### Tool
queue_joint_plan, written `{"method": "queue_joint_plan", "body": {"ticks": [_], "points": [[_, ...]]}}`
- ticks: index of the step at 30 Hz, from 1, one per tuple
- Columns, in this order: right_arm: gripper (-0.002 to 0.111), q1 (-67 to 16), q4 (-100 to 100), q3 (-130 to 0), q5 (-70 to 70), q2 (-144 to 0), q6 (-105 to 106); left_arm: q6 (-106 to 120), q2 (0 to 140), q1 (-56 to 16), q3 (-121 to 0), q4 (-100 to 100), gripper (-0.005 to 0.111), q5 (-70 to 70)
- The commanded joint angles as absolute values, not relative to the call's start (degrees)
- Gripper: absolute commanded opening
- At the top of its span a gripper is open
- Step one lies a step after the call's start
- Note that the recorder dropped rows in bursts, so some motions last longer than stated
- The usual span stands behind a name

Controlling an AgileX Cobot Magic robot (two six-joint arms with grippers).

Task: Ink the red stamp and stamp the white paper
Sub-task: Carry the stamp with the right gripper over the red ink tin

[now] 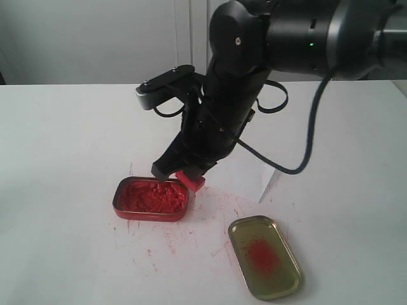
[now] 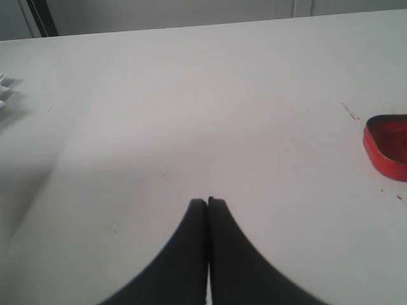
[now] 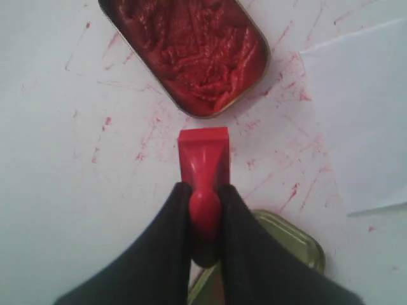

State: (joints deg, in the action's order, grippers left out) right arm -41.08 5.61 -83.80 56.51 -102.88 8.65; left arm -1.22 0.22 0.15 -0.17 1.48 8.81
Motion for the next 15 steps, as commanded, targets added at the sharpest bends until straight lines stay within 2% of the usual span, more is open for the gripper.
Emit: {"method": "queue_joint_plan", "body": {"ticks": [1,15], "points": [[0.000,-42.2,5.1,-88.4,56.5,-106.7,7.5,-1.3,0.0,0.0,0.0,1.4,0.000,8.6],[0.000,-43.1,2.1,-105.0,63.6,-121.5,7.4,-1.3,0.0,0.0,0.0,1.4,0.000,8.6]]}}
